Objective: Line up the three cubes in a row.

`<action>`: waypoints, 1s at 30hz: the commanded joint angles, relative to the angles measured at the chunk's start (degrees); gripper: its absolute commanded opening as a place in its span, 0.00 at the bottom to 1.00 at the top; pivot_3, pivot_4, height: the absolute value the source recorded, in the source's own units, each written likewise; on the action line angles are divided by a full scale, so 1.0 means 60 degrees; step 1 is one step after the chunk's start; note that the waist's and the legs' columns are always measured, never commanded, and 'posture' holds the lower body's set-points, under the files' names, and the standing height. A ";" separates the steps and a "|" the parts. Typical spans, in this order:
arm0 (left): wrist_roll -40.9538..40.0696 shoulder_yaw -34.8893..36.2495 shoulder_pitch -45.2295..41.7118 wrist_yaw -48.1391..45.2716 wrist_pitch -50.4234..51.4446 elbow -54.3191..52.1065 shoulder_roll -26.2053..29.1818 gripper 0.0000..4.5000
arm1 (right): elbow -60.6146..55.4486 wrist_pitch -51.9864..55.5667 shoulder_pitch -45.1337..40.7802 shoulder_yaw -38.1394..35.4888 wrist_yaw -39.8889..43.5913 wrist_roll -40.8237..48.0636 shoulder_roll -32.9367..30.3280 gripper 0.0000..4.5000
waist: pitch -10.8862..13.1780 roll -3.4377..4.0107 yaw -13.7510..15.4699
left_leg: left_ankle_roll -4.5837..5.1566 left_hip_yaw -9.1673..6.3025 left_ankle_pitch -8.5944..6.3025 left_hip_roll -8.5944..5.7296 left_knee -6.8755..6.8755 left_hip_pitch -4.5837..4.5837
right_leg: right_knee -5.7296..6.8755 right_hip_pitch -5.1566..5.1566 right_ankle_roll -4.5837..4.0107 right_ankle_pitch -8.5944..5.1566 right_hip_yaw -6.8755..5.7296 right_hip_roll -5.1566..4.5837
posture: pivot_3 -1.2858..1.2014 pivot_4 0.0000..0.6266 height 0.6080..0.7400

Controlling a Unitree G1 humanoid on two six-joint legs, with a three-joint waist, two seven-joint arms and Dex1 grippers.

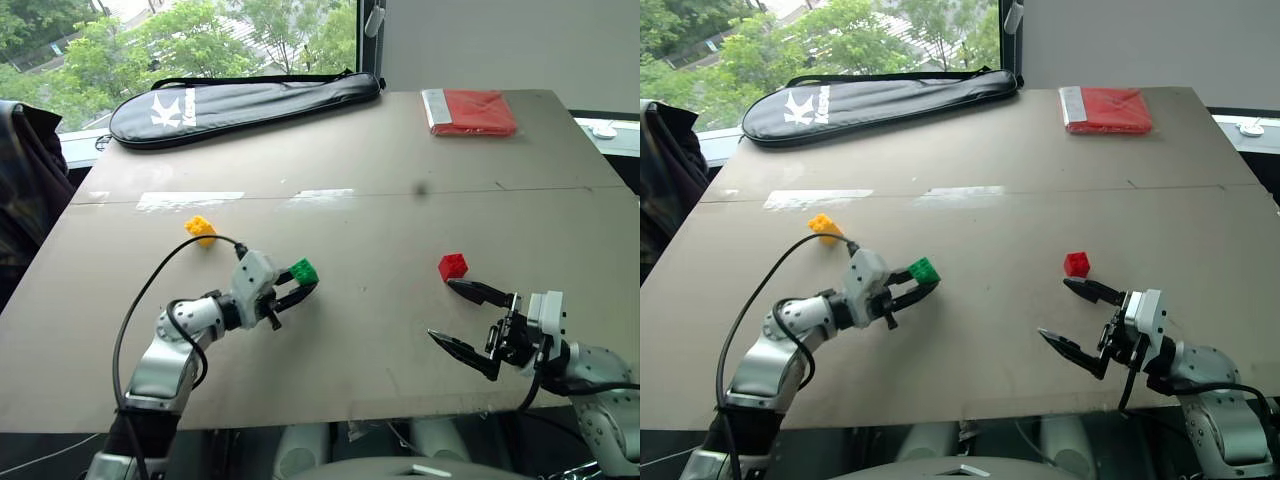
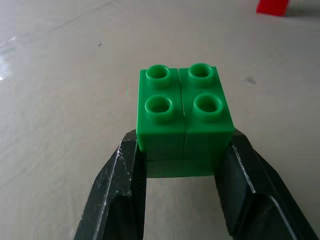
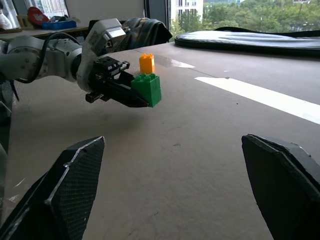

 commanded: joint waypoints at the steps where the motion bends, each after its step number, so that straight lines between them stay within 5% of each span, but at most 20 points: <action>1: 0.0131 -0.0823 -0.1449 -0.1474 -0.0651 0.1255 -0.0093 0.29 | 0.0205 -0.0248 -0.0080 -0.0481 0.0039 0.0149 -0.0043 1.00 | 0.0000 -0.0001 -0.0004 | 0.0000 0.0002 0.0000 -0.0013 0.0000 -0.0002 | 0.0000 0.0003 -0.0012 0.0008 -0.0003 0.0000 | 0.52 0.24 0.75; 5: 0.0736 -0.1901 -0.3568 -0.2746 -0.1582 0.3682 -0.0966 0.29 | 0.0351 -0.0244 -0.0003 -0.0897 -0.0178 0.0101 -0.0079 1.00 | 0.0002 -0.0001 -0.0002 | 0.0001 -0.0008 0.0000 -0.0028 -0.0001 -0.0015 | -0.0003 0.0004 -0.0024 0.0016 -0.0013 0.0003 | 0.52 0.24 0.75; 13: 0.1516 -0.2453 -0.5470 -0.3268 -0.2535 0.7200 -0.2676 0.29 | -0.0062 -0.0534 0.0898 -0.1422 -0.0899 -0.0270 0.0175 1.00 | 0.0005 -0.0002 -0.0034 | 0.0011 -0.0022 -0.0005 -0.0031 -0.0002 -0.0050 | -0.0021 -0.0010 0.0018 0.0035 -0.0020 0.0004 | 0.52 0.24 0.75; 30: 0.2715 -0.2528 -0.6141 -0.2506 -0.3604 0.9022 -0.3663 0.29 | -0.0623 -0.0969 0.1915 -0.1289 -0.1648 -0.0691 0.0774 1.00 | 0.0005 -0.0007 0.0007 | 0.0013 -0.0045 -0.0005 -0.0044 0.0021 -0.0062 | -0.0018 -0.0005 0.0052 0.0020 -0.0031 -0.0008 | 0.52 0.24 0.75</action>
